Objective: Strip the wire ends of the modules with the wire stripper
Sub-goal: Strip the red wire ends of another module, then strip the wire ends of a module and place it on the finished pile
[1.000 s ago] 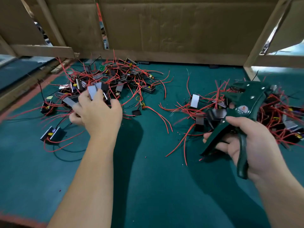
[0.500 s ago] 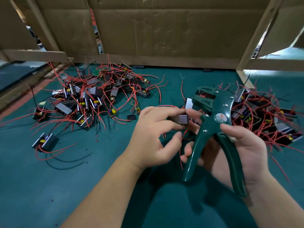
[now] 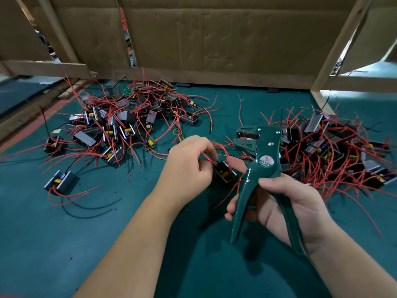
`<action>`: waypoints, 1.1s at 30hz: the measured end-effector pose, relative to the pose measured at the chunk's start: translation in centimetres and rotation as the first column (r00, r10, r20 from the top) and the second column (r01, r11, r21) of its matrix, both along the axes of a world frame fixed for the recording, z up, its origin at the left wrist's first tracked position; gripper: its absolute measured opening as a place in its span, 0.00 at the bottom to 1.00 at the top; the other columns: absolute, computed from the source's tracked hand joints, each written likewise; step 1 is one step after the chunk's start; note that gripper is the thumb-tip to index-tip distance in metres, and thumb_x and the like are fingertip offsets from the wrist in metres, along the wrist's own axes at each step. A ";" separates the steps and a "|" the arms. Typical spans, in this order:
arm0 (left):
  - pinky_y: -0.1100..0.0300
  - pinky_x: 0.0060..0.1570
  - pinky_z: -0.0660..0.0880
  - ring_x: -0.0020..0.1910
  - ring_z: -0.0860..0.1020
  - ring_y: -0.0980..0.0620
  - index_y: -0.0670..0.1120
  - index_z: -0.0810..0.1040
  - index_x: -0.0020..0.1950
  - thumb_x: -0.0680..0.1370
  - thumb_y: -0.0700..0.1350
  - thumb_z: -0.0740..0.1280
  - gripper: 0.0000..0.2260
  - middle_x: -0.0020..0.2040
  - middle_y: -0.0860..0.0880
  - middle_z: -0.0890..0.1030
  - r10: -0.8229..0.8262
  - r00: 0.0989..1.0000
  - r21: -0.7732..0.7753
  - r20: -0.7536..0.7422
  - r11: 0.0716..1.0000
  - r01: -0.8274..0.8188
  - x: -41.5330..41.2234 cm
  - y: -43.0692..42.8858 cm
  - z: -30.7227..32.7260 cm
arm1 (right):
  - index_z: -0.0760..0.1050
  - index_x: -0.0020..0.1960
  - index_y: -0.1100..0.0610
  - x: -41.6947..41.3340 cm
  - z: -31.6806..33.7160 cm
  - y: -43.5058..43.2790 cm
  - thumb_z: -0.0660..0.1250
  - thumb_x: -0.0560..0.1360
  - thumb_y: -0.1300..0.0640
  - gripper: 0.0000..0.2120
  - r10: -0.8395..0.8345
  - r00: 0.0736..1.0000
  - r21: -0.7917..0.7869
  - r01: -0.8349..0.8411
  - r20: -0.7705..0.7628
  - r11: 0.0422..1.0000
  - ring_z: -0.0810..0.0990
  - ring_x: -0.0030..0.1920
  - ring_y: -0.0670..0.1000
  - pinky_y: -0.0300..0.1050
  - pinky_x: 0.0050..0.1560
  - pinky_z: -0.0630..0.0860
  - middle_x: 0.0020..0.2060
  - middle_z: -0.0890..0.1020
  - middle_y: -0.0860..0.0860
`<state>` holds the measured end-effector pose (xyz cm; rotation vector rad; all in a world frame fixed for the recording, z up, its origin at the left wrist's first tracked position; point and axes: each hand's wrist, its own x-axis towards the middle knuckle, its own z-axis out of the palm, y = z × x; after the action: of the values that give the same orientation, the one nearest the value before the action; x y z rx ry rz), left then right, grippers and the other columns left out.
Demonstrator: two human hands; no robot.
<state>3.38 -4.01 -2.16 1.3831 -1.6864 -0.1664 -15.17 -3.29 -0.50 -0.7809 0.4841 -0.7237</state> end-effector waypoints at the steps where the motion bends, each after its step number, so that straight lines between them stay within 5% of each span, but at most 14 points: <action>1: 0.64 0.48 0.69 0.44 0.75 0.54 0.46 0.77 0.41 0.65 0.35 0.62 0.10 0.39 0.54 0.77 0.053 0.998 0.004 0.027 0.999 -0.054 0.4 -0.1 -0.1 | 0.75 0.64 0.63 0.1 -0.1 0.0 0.81 0.53 0.55 0.41 -0.002 1.000 -0.002 0.002 -0.005 1.000 0.80 0.36 0.64 0.62 0.41 0.78 0.33 0.77 0.65; 4: 0.70 0.41 0.66 0.38 0.71 0.61 0.52 0.74 0.44 0.66 0.43 0.64 0.08 0.35 0.57 0.73 0.251 0.965 0.093 -0.075 0.965 -0.244 1.3 -0.4 -0.1 | 0.74 0.64 0.64 0.1 -0.2 -0.1 0.81 0.52 0.55 0.42 -0.013 1.000 -0.004 0.013 -0.019 1.000 0.80 0.36 0.64 0.63 0.41 0.78 0.33 0.77 0.66; 6: 0.69 0.32 0.65 0.31 0.70 0.60 0.53 0.71 0.41 0.67 0.47 0.65 0.05 0.31 0.55 0.72 0.388 0.897 0.271 -0.214 0.905 -0.327 1.9 -0.4 0.1 | 0.74 0.64 0.64 0.2 -0.3 -0.1 0.81 0.51 0.55 0.43 -0.032 0.999 0.007 0.032 -0.021 0.999 0.80 0.35 0.65 0.63 0.41 0.78 0.34 0.76 0.66; 8: 0.62 0.29 0.67 0.30 0.74 0.56 0.50 0.74 0.38 0.68 0.49 0.66 0.04 0.28 0.54 0.74 0.459 0.868 0.459 -0.191 0.823 -0.334 2.4 -0.6 0.3 | 0.73 0.65 0.65 0.2 -0.4 -0.2 0.80 0.50 0.56 0.44 -0.061 0.998 0.011 0.061 -0.027 0.998 0.79 0.35 0.65 0.63 0.40 0.78 0.35 0.76 0.66; 12: 0.68 0.20 0.64 0.23 0.78 0.48 0.43 0.79 0.39 0.69 0.54 0.63 0.14 0.27 0.48 0.80 0.353 0.895 0.814 -0.273 0.580 0.019 2.5 -0.2 1.4 | 0.73 0.64 0.66 0.2 -0.4 -0.3 0.79 0.49 0.57 0.45 -0.122 0.992 0.025 0.123 -0.039 0.992 0.79 0.34 0.64 0.62 0.38 0.79 0.37 0.77 0.65; 15: 0.69 0.18 0.64 0.24 0.79 0.50 0.42 0.81 0.42 0.68 0.49 0.60 0.15 0.32 0.47 0.83 0.298 0.883 0.870 -0.362 0.448 0.205 2.4 0.1 1.9 | 0.72 0.64 0.66 0.1 -0.5 -0.5 0.75 0.52 0.59 0.41 -0.143 0.989 0.036 0.145 -0.045 0.989 0.79 0.34 0.64 0.61 0.37 0.79 0.36 0.75 0.66; 20: 0.68 0.17 0.64 0.23 0.78 0.55 0.49 0.80 0.50 0.78 0.40 0.65 0.06 0.41 0.51 0.84 0.175 0.873 0.731 -0.455 0.634 0.254 0.9 0.1 1.0 | 0.73 0.64 0.65 0.0 -0.8 -0.5 0.74 0.54 0.58 0.39 -0.101 0.994 0.043 0.103 -0.043 0.994 0.80 0.34 0.65 0.61 0.37 0.79 0.36 0.76 0.66; 25: 0.67 0.25 0.66 0.24 0.72 0.59 0.47 0.82 0.38 0.75 0.44 0.71 0.06 0.29 0.55 0.79 0.160 0.867 0.581 -0.472 0.796 0.169 -0.7 -0.4 -0.4 | 0.75 0.62 0.66 0.2 -0.8 -0.2 0.80 0.51 0.54 0.42 -0.013 0.999 0.026 0.013 -0.031 1.000 0.80 0.36 0.64 0.61 0.39 0.78 0.37 0.77 0.66; 29: 0.52 0.43 0.73 0.36 0.77 0.47 0.43 0.84 0.39 0.75 0.47 0.72 0.08 0.38 0.41 0.82 0.154 0.832 0.484 -0.533 0.862 0.150 -1.3 -0.5 -0.5 | 0.75 0.63 0.64 0.4 -0.7 0.1 0.81 0.50 0.55 0.42 -0.003 0.999 0.027 0.004 -0.037 1.000 0.80 0.35 0.65 0.62 0.39 0.77 0.35 0.77 0.66; 33: 0.56 0.39 0.70 0.34 0.75 0.49 0.42 0.83 0.37 0.75 0.46 0.71 0.10 0.36 0.40 0.82 0.148 0.794 0.457 -0.590 0.871 0.178 -1.0 -0.7 -0.4 | 0.72 0.67 0.62 0.3 -0.6 0.2 0.80 0.54 0.55 0.43 0.006 1.000 -0.034 -0.006 0.007 0.999 0.80 0.37 0.64 0.63 0.42 0.78 0.37 0.80 0.65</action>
<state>2.43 -4.69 -2.60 1.4577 -1.1271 -1.0155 -14.86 -3.07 -1.12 -0.8109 0.4642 -0.7301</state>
